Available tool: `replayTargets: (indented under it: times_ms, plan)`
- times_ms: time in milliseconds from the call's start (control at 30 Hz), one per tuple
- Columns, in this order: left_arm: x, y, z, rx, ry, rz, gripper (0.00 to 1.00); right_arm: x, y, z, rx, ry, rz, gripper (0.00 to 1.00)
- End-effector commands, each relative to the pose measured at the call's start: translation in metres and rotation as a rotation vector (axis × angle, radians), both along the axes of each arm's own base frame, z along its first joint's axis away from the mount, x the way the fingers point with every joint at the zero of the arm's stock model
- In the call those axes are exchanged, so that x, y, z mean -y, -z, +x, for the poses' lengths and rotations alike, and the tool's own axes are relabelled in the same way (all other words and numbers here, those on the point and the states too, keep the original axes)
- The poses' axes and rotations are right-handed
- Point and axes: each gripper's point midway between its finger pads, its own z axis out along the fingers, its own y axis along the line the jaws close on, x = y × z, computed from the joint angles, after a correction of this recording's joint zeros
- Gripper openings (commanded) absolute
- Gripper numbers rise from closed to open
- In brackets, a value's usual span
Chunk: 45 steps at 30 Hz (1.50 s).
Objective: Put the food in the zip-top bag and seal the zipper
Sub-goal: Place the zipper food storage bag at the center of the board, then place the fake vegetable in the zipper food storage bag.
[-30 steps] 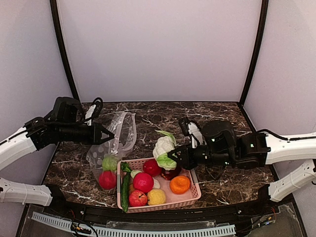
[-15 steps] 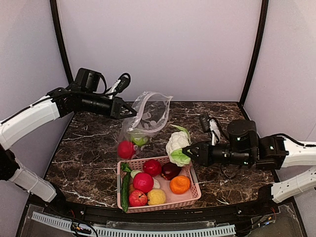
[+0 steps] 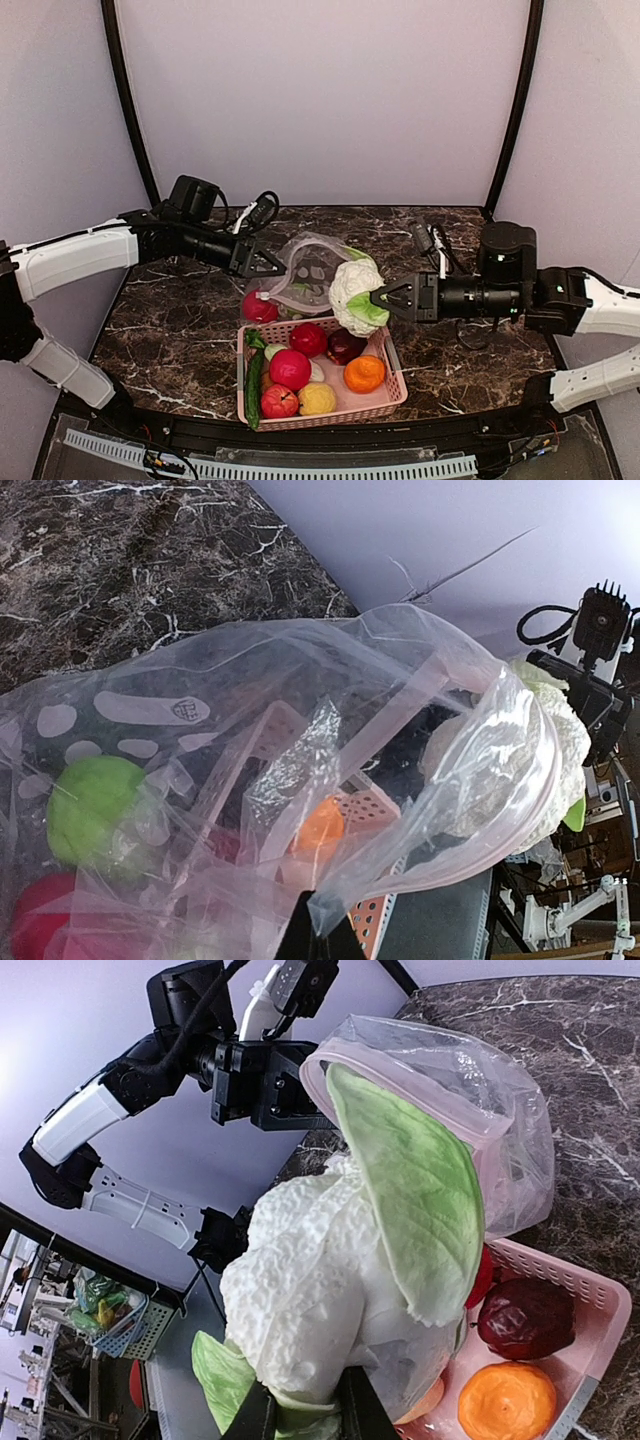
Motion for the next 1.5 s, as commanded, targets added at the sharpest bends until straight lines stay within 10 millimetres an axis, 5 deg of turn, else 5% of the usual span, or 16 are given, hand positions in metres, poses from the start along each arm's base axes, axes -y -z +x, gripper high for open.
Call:
replayTargets:
  times_ms: [0,300,467,700,1033,1233,1467]
  plan:
    - [-0.001,-0.022,-0.01,0.035,0.026,-0.078,0.01,-0.026,-0.033,0.001,-0.013,-0.094,0.099,0.14]
    - [-0.005,-0.014,-0.014,0.026,0.012,-0.067,0.01,-0.06,-0.016,0.024,-0.1,-0.126,0.055,0.13]
    - [-0.006,-0.01,-0.016,0.017,0.019,-0.063,0.01,-0.062,0.003,0.055,-0.173,-0.054,0.034,0.13]
    - [-0.009,0.005,-0.016,-0.015,0.006,-0.02,0.03,-0.071,-0.002,0.081,-0.177,0.029,0.114,0.13]
    - [-0.028,-0.004,-0.006,0.105,-0.102,0.066,0.74,-0.082,0.019,0.092,-0.213,0.051,0.102,0.12]
    - [-0.052,-0.002,-0.012,0.146,-0.197,0.105,0.85,-0.084,0.021,0.097,-0.213,0.068,0.103,0.12]
    - [-0.057,0.029,-0.035,0.025,-0.214,0.048,0.78,-0.089,0.02,0.1,-0.215,0.068,0.109,0.12]
